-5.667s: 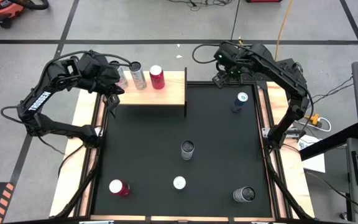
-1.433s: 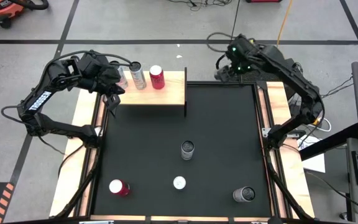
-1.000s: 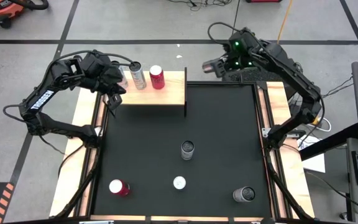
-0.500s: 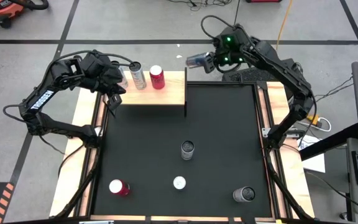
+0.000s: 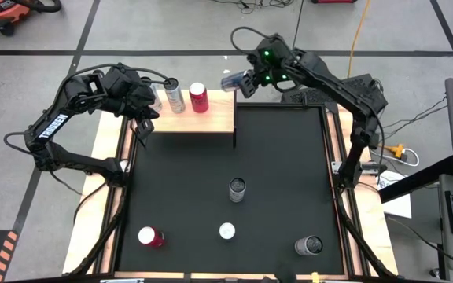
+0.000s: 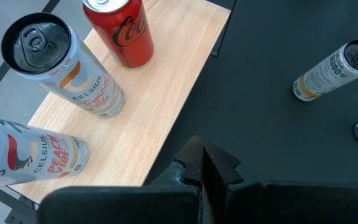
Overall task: Place canned beverage on shelf
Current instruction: Put the top blue soda can on the shelf
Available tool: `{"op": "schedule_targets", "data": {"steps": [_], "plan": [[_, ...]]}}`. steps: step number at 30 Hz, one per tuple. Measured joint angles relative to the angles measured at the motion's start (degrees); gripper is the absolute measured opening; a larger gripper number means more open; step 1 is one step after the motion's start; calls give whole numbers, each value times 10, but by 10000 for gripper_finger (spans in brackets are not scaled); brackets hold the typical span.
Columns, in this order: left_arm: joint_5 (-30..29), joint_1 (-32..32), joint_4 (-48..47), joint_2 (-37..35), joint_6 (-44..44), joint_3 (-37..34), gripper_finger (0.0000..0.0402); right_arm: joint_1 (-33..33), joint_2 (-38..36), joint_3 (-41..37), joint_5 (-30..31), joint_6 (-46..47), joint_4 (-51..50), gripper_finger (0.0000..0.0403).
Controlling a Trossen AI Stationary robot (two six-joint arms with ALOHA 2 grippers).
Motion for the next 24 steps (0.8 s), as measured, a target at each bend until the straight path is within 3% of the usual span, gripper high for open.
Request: {"op": "schedule_targets", "data": {"steps": [24], "plan": [[0, 0, 3, 0, 0, 0, 1, 10, 63, 0, -3, -38, -13, 212]]}}
